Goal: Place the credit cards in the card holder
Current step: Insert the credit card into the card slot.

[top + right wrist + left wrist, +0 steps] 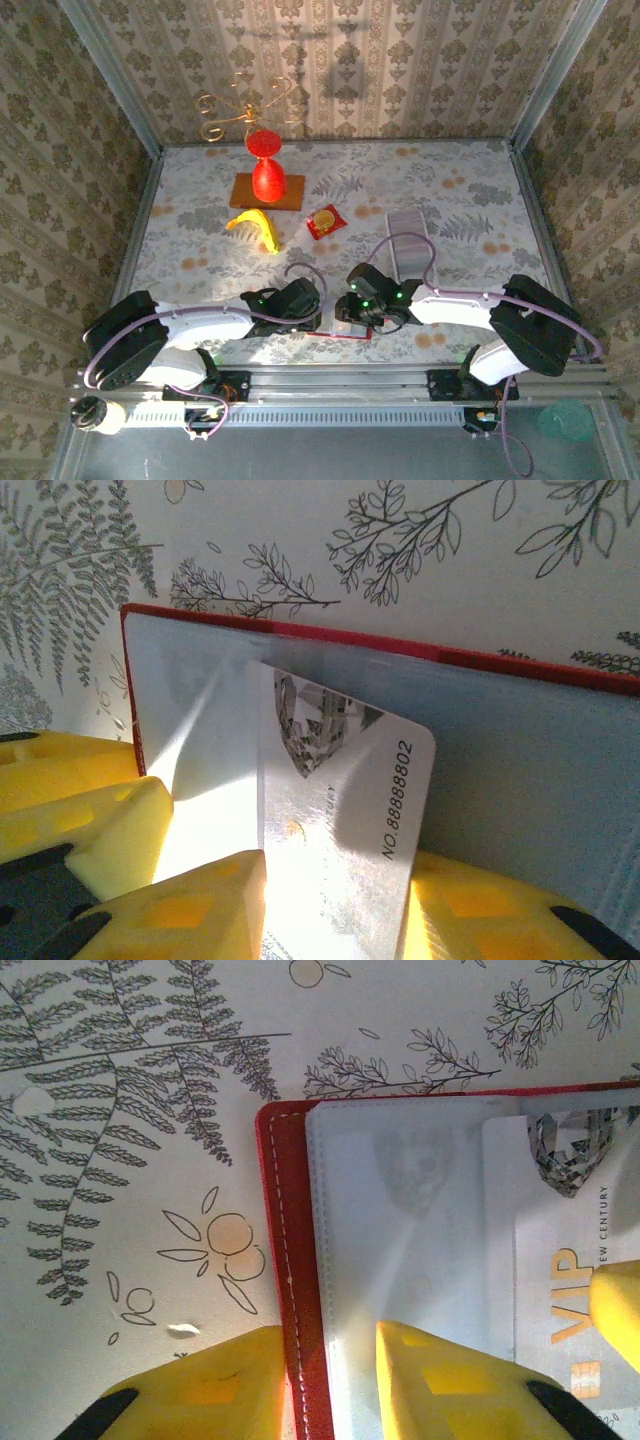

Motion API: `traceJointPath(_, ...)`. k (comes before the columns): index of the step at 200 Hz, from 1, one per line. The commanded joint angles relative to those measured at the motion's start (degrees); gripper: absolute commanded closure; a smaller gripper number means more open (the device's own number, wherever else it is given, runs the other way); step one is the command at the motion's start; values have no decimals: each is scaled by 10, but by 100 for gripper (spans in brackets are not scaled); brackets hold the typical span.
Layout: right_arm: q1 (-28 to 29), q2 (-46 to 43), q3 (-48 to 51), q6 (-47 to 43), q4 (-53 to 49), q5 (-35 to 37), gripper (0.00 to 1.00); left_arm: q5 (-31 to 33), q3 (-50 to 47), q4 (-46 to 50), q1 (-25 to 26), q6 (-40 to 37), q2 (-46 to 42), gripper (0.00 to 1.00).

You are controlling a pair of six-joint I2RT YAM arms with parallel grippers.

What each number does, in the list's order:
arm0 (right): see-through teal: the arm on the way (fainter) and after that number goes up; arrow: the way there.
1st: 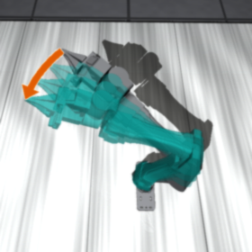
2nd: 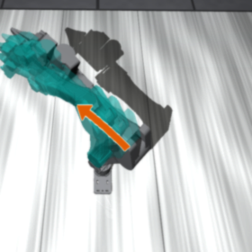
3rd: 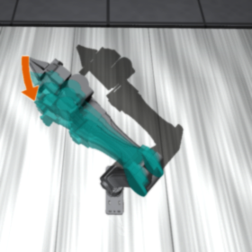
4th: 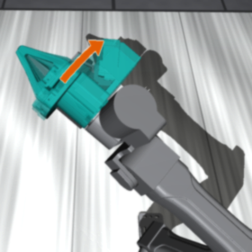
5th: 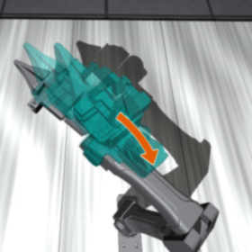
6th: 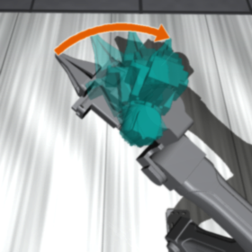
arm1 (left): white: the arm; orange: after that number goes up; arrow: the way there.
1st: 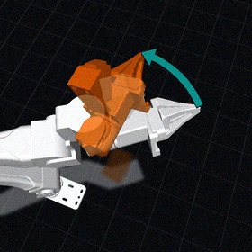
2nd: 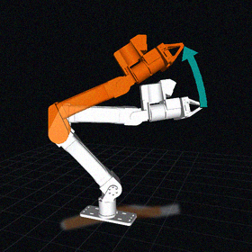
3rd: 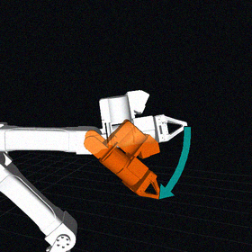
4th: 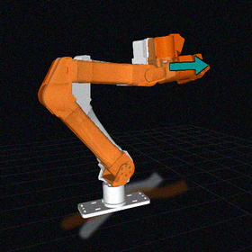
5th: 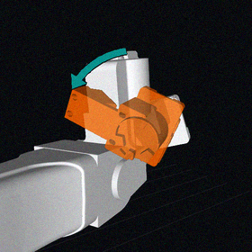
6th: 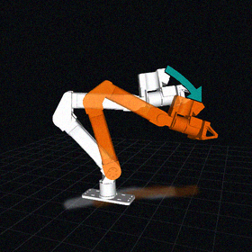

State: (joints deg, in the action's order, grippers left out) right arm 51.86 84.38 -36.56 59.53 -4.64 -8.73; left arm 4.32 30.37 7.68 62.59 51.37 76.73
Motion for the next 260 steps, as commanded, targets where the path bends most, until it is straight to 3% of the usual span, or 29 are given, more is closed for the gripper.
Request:
traceJointPath(1, 8, 15, -17, -12, -25, 16, 64, 1, -12, 15, 2, 8, -8, 71)
traceJointPath(51, 11, 19, -28, -15, -39, 28, 64, 2, -13, 15, 2, 8, -9, 72)
traceJointPath(89, 11, -5, -31, -28, -79, 55, 52, 1, -14, 14, 2, 9, -10, 72)
traceJointPath(110, 12, -6, -34, -32, -92, 58, 52, 1, -14, 14, 2, 9, -10, 72)
traceJointPath(194, 18, 29, -54, -34, -85, 36, 75, 0, -10, 14, 2, 8, -10, 73)
traceJointPath(260, 26, 44, -76, -36, -81, 29, 81, 1, -16, 9, 3, 14, -17, 73)
